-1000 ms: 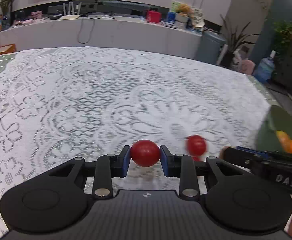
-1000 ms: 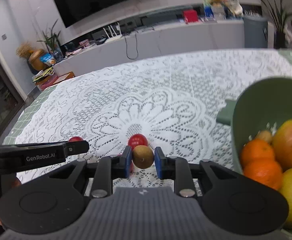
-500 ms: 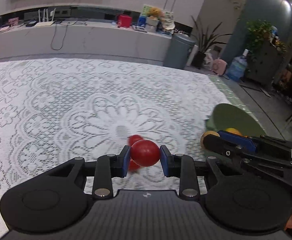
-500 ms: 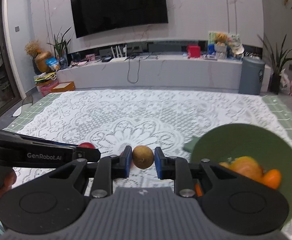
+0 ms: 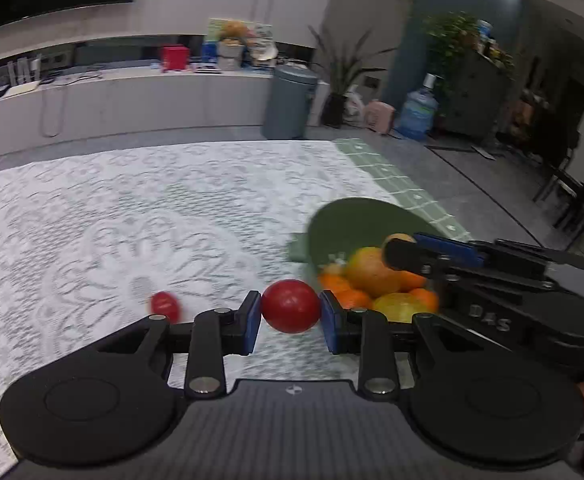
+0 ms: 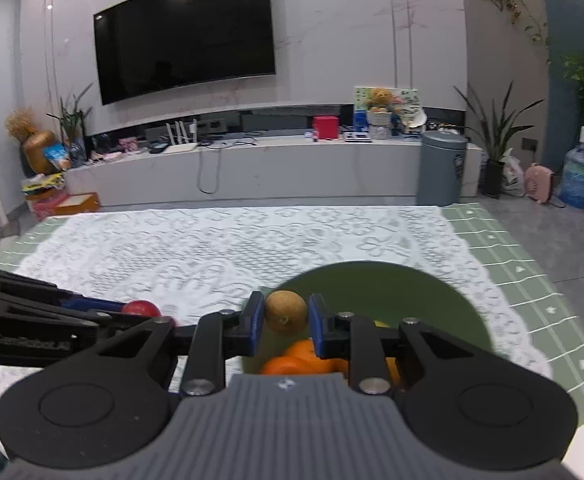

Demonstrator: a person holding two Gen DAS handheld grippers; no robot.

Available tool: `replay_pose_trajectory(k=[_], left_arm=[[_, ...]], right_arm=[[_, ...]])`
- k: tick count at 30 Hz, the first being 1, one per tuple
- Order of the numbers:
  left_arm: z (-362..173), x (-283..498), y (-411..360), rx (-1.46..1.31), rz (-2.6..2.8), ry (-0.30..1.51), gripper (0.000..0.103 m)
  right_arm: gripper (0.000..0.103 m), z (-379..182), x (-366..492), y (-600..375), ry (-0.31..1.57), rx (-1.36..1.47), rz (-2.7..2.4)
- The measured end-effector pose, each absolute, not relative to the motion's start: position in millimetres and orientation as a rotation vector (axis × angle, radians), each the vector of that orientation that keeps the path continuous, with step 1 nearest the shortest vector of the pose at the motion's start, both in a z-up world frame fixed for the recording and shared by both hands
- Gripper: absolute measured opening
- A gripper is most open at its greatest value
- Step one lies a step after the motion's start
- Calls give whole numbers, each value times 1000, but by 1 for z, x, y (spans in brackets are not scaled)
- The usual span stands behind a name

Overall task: Organize fruits
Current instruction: 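Carry the plum and the kiwi over the colander with both grippers, then lower the plum and kiwi into the colander and open both grippers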

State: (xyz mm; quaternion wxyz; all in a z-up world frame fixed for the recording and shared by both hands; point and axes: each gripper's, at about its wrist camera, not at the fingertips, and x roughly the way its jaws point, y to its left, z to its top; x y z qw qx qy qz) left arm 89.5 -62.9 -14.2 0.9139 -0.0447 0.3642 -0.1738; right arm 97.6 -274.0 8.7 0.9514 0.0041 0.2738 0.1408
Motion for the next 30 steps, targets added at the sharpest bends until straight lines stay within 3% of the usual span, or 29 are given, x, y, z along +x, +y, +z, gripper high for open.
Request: replay_pose_trajectory(k=[12,30], left_arm=[[-27,109,-121,36,-453,776,35],[-52,152,-145,100,-448,861,35]], right_arm=[[20,-10,111,-294,608,-98,196],[20,-36,132,-303,687,-128,148]])
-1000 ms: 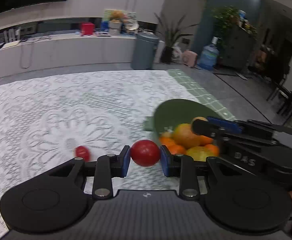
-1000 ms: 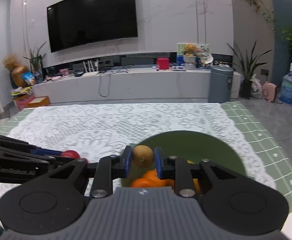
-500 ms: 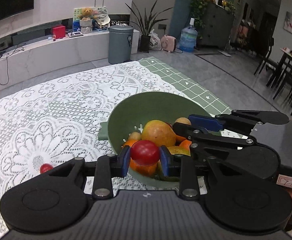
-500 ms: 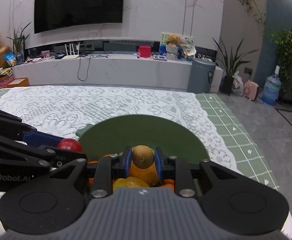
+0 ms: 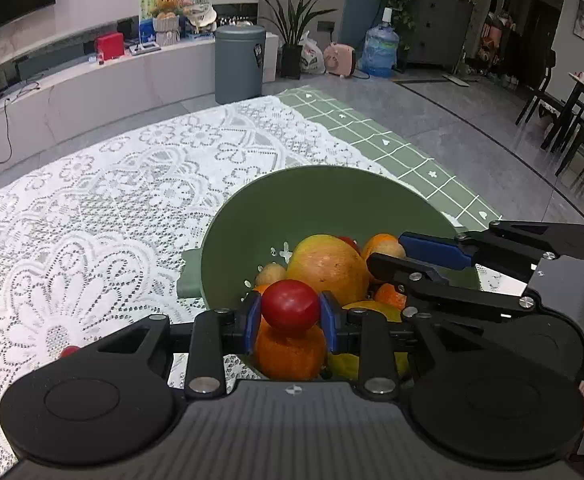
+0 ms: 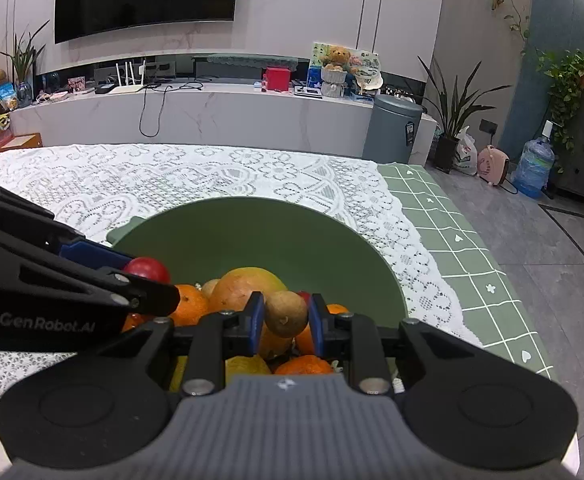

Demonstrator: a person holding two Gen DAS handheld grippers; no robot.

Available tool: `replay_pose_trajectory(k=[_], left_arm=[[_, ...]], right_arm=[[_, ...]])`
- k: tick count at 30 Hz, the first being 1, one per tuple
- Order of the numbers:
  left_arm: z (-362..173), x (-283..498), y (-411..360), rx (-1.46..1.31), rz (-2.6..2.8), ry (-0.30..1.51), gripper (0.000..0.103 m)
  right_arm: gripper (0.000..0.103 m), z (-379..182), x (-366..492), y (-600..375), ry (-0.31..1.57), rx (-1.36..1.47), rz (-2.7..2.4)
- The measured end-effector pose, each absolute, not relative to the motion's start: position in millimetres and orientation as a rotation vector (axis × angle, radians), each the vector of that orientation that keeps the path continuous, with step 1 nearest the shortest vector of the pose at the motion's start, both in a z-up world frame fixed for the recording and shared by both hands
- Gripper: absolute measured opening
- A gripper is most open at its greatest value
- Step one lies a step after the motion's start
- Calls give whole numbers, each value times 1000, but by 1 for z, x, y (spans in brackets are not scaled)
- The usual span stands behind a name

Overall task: Organize fruits
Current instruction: 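Lower the plum and kiwi into the colander and open both grippers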

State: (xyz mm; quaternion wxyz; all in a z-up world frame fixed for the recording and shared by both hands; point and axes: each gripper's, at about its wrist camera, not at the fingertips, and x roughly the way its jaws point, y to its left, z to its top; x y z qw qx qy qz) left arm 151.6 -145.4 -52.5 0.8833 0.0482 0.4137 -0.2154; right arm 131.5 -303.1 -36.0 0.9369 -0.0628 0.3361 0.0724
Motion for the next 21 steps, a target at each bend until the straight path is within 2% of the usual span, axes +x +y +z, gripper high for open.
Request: replay_pose_trajectory(k=[21], left_arm=[[-67,176,-152,79,-454,915,35]], right_arm=[[21,-48,149,-304,720,-111,123]])
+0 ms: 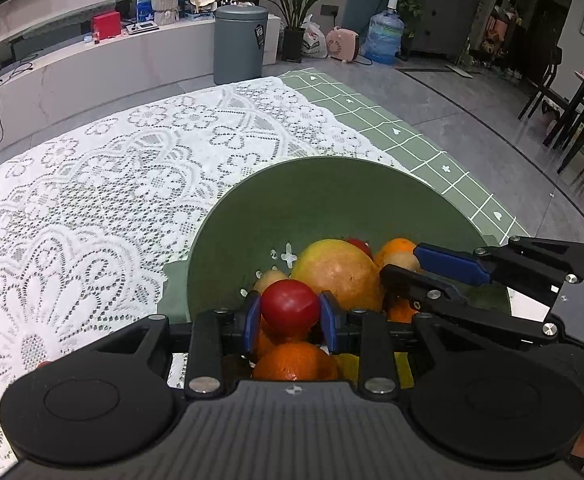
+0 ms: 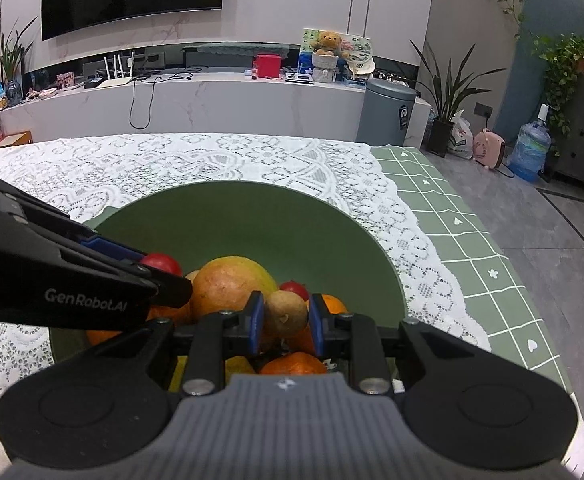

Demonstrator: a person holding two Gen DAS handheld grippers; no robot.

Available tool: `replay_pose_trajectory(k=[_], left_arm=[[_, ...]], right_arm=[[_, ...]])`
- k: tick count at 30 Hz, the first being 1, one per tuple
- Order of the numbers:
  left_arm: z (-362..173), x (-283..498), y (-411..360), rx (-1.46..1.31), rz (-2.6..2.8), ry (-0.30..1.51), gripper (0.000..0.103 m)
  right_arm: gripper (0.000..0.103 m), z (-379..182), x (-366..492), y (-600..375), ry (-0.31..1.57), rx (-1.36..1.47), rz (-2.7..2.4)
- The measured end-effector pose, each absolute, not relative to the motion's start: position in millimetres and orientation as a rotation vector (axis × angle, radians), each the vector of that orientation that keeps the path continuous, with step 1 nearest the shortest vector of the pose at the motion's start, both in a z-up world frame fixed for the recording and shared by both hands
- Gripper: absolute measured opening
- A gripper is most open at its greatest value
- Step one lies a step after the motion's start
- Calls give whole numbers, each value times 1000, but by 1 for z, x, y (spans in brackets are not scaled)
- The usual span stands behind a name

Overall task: Organize fruits
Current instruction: 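Lower the plum and kiwi into the colander and open both grippers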

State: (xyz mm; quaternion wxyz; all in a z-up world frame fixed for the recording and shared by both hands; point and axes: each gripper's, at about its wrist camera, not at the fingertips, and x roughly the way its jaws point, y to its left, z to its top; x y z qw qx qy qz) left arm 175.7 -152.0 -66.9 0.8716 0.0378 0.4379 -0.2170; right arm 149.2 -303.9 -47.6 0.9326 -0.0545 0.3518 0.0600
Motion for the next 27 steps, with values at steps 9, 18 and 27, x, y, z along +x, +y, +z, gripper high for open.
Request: replay_pose_trajectory(k=[9,18,27], left_arm=[[-64,174,-147,56,-469,911,41],[-55,166,-135,1,-457,896,54],[-36,149,-118,-39,-437,842,64]], right_arm=[[24,-48,149,-307,724,-85,117],[46,-40,144,-312,706,-58,91],[68,-24,131,-305,655,-36,63]])
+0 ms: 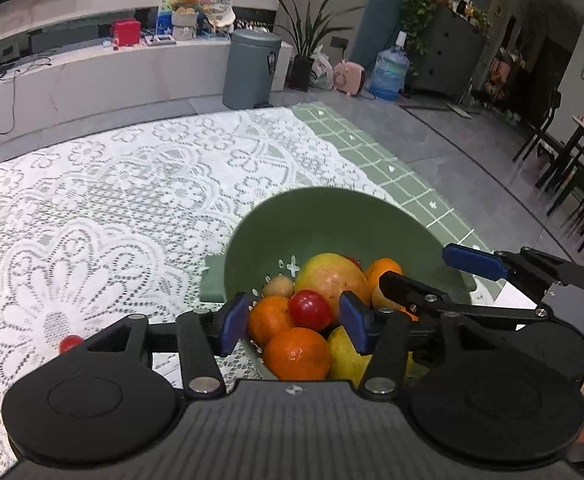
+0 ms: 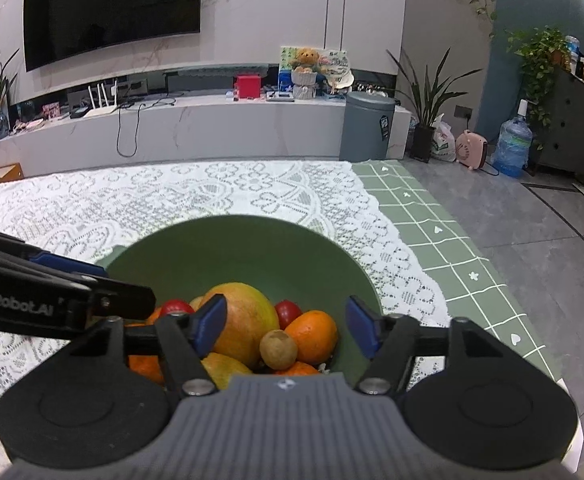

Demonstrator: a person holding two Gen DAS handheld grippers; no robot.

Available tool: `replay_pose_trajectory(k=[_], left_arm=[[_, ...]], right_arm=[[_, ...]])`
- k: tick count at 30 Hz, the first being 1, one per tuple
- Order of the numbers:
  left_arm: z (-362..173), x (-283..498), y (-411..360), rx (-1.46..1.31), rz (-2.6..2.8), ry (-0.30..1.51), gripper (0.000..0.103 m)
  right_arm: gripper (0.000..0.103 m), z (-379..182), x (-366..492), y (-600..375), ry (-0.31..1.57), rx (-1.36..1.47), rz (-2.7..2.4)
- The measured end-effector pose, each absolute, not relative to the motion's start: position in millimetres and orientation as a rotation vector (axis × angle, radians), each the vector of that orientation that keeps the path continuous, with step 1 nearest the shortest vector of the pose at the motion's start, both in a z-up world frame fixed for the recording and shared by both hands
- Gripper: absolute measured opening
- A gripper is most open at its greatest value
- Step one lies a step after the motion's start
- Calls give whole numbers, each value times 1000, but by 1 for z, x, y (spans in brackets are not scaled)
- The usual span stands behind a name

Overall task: Organize fruits
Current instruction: 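Lower the plum and kiwi into the colander and open both grippers, then withdraw both grippers from the colander toward the last two red plums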

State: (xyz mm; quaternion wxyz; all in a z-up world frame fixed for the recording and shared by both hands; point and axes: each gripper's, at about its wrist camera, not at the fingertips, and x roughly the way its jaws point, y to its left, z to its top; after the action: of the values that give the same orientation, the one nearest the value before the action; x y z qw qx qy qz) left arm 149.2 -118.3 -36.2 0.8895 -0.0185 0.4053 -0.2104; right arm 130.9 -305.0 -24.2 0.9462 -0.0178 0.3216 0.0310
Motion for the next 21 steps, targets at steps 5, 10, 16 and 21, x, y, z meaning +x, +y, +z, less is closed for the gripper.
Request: replay_pose_trajectory(k=[5,10,16,21], left_arm=[[-25,133,-108,-12,-415,792,69],[-17,118,-94,-10,-402,771,71],[-16,99,-73,1,-341,745,73],[-15,84,-48,-40,-284,724,73]], right_arm=[[76,-19,120,-300,632,-10,67],[83,-16,107,-287,612,-8,69],[90,-12,90,-273,571,7,96],[94,-12,78,-254,565,-6,144]])
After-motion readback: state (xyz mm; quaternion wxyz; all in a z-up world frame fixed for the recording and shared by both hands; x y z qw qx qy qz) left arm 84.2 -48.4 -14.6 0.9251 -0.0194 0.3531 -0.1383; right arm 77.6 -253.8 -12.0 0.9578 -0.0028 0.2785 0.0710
